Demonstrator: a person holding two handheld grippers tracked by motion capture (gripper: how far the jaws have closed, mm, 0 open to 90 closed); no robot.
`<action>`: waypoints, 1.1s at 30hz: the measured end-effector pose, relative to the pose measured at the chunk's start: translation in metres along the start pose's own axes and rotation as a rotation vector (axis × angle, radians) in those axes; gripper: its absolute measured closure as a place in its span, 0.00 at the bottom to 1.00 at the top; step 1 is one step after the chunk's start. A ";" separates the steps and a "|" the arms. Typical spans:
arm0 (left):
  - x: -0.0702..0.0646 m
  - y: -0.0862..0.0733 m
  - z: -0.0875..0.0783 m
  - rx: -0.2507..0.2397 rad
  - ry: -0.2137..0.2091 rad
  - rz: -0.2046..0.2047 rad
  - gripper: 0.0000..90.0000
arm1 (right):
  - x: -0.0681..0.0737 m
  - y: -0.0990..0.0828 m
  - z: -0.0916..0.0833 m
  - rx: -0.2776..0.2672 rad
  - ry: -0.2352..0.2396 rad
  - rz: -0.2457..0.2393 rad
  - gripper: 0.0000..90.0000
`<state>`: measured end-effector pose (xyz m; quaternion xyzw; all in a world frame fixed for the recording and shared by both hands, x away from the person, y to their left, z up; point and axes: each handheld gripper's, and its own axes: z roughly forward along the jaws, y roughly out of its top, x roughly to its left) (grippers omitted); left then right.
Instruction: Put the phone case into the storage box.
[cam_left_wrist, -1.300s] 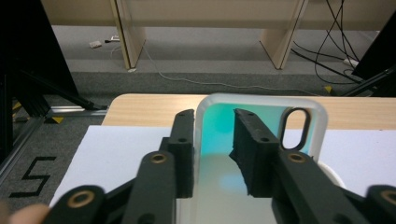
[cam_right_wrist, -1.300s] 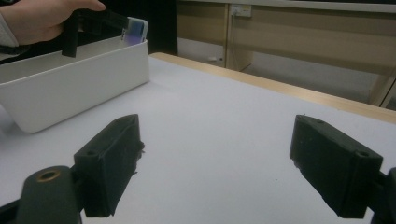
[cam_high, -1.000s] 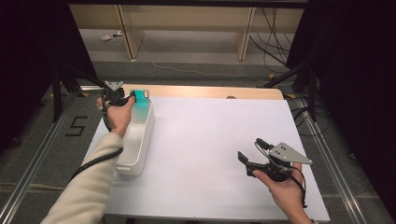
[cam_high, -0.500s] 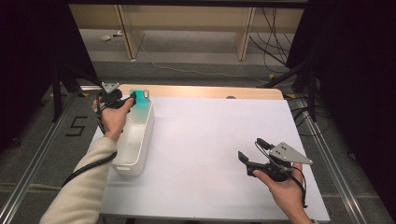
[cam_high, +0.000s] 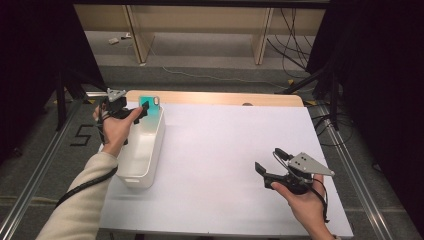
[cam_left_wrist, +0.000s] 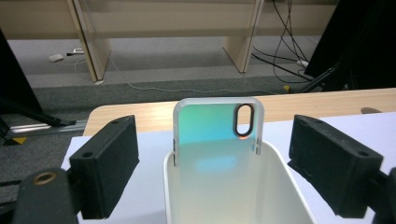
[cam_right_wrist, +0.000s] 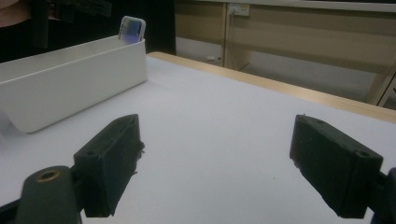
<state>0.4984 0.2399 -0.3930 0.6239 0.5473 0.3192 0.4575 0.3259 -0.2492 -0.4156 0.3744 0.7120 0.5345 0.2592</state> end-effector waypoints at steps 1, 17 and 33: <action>0.000 0.000 -0.001 -0.001 -0.007 0.000 0.17 | 0.000 0.000 0.000 -0.001 0.002 0.001 0.20; -0.006 -0.005 -0.028 -0.020 -0.113 0.014 0.17 | -0.001 -0.001 0.001 -0.005 0.000 0.000 0.19; -0.008 -0.011 -0.052 -0.053 -0.180 0.041 0.09 | -0.001 0.000 -0.001 0.000 -0.010 -0.009 0.19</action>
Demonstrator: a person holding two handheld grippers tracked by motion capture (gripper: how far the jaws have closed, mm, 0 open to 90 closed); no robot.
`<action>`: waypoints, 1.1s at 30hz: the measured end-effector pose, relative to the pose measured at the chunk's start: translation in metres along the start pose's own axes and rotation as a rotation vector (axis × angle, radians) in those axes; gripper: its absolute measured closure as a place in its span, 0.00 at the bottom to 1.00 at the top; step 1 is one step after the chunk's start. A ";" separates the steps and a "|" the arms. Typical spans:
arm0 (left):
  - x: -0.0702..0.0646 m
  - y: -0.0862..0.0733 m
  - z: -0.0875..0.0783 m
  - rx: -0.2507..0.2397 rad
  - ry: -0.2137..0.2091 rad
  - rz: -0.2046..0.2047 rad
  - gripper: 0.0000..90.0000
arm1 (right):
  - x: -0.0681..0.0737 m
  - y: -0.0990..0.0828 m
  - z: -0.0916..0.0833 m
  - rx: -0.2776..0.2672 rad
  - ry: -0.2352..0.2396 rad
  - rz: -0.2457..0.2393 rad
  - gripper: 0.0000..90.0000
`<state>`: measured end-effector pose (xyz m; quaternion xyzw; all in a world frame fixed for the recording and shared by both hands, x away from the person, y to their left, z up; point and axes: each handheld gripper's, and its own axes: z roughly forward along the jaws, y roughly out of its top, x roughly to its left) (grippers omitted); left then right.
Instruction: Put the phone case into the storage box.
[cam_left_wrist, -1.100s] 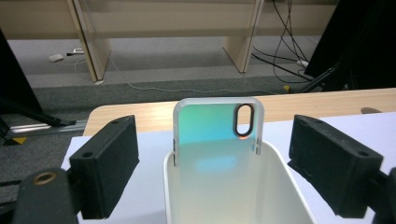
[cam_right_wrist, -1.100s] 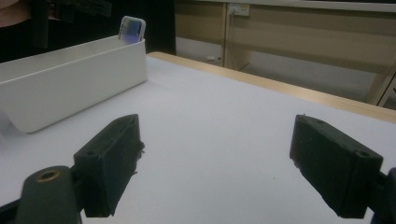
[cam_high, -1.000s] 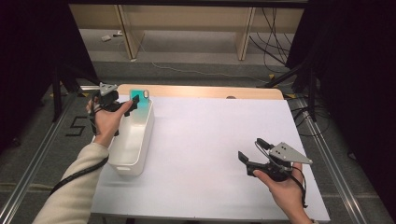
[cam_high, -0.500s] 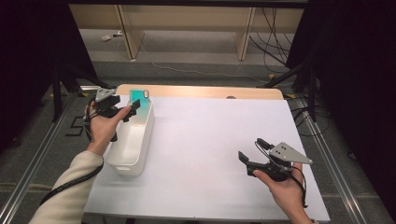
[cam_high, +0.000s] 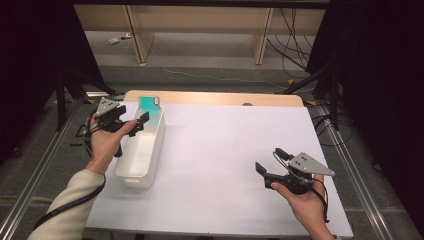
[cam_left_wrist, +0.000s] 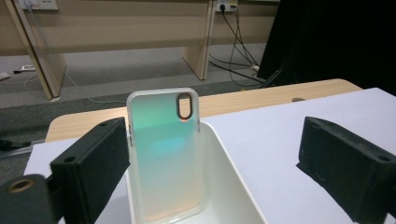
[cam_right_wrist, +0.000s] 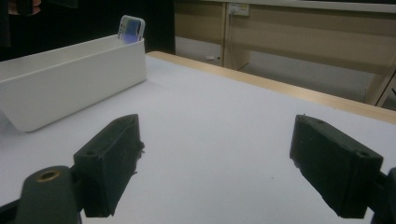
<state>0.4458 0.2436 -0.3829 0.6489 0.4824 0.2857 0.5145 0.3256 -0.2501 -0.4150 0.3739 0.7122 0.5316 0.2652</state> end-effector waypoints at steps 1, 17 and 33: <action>-0.001 0.000 -0.001 -0.007 -0.008 0.000 0.09 | 0.000 0.000 0.000 0.000 0.001 0.002 0.19; -0.017 -0.006 -0.026 -0.042 -0.061 0.033 0.09 | 0.000 0.001 0.000 -0.001 -0.001 -0.003 0.19; -0.027 -0.013 -0.042 -0.054 -0.094 0.046 0.08 | 0.001 0.001 -0.001 -0.005 0.002 0.000 0.19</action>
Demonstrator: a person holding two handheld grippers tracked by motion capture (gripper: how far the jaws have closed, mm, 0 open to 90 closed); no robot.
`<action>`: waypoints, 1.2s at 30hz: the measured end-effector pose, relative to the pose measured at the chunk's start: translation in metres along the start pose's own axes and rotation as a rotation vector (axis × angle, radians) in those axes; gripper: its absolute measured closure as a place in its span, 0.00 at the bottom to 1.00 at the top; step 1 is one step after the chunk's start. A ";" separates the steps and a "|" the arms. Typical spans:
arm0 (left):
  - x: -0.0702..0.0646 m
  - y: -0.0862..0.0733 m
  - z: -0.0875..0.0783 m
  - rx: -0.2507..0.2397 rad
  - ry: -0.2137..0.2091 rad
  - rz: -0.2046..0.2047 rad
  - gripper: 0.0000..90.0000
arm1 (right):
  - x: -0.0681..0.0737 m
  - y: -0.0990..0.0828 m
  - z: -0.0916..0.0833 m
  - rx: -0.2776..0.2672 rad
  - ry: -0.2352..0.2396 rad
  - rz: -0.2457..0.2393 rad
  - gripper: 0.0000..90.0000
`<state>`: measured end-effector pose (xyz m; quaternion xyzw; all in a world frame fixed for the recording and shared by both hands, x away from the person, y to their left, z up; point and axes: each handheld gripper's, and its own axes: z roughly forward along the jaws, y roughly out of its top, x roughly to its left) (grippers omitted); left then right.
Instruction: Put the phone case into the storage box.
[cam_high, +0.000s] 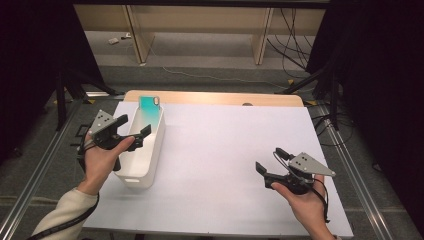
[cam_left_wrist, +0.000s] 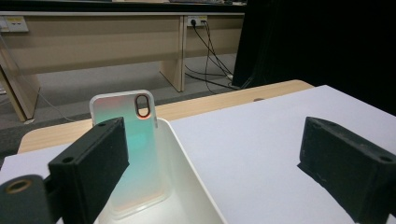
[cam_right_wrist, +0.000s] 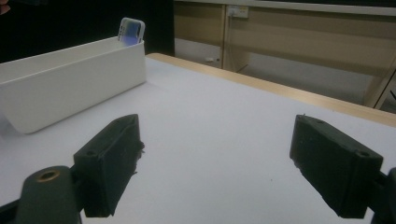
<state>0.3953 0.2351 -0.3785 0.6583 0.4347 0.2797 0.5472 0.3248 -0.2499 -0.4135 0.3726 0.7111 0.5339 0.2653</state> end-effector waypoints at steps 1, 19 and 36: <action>0.000 -0.001 -0.001 0.000 -0.002 0.002 0.08 | 0.000 0.000 0.000 0.000 0.000 -0.001 0.19; -0.009 -0.006 -0.014 -0.018 -0.025 0.001 0.09 | 0.000 0.000 0.000 0.002 -0.006 -0.002 0.19; -0.016 -0.013 -0.022 -0.025 -0.072 -0.010 0.09 | -0.001 0.002 -0.002 -0.010 -0.010 0.003 0.19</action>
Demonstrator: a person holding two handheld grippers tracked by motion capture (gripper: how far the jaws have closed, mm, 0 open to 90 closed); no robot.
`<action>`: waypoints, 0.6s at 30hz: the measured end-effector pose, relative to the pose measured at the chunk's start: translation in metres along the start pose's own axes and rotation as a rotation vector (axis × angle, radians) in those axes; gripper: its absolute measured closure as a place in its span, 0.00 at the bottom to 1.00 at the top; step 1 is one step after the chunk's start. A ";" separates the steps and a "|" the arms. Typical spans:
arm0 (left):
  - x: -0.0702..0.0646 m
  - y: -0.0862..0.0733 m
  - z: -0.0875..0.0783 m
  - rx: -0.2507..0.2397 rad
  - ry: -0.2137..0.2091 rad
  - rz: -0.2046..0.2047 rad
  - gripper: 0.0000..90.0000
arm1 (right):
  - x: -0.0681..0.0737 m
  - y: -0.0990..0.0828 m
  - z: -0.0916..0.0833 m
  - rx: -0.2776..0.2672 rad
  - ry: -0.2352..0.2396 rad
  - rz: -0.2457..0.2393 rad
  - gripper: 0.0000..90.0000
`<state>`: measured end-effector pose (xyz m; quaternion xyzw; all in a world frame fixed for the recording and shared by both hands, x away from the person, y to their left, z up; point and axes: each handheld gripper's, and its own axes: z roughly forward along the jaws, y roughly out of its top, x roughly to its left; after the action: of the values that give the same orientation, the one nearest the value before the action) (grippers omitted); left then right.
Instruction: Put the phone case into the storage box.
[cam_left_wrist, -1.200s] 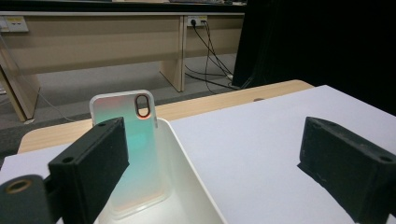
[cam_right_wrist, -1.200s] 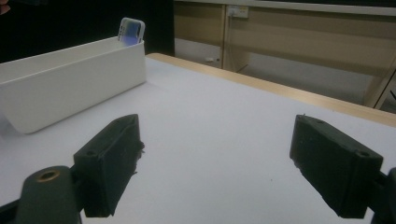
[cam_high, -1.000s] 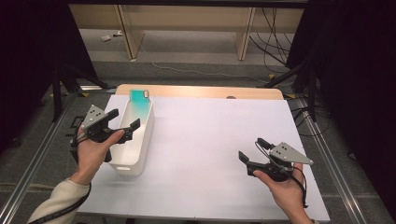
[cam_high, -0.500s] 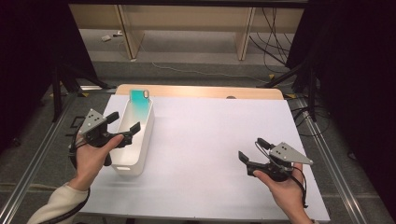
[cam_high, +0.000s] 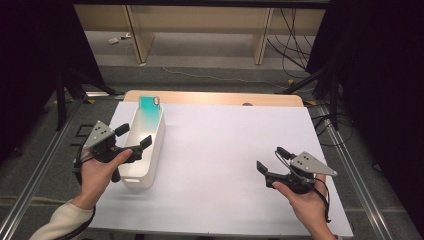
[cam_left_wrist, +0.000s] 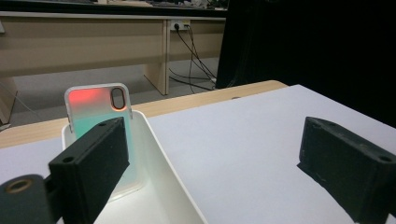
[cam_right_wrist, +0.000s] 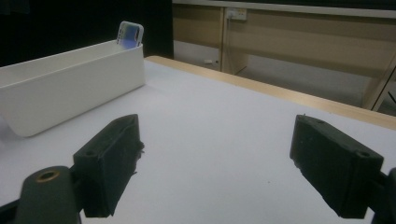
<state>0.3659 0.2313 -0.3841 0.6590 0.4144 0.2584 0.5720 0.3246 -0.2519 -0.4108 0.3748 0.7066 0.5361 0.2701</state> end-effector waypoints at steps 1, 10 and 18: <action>-0.001 0.000 -0.001 -0.002 0.003 0.001 0.09 | 0.000 0.000 0.000 0.000 0.000 -0.003 0.19; -0.008 -0.010 -0.006 0.011 -0.021 0.006 0.09 | 0.000 -0.001 0.001 0.003 -0.002 -0.002 0.19; -0.011 -0.018 -0.010 0.022 -0.032 0.008 0.09 | -0.001 0.000 -0.001 0.032 0.003 -0.005 0.19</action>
<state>0.3474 0.2273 -0.3976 0.6708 0.4055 0.2456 0.5703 0.3238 -0.2531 -0.4105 0.3767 0.7164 0.5244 0.2643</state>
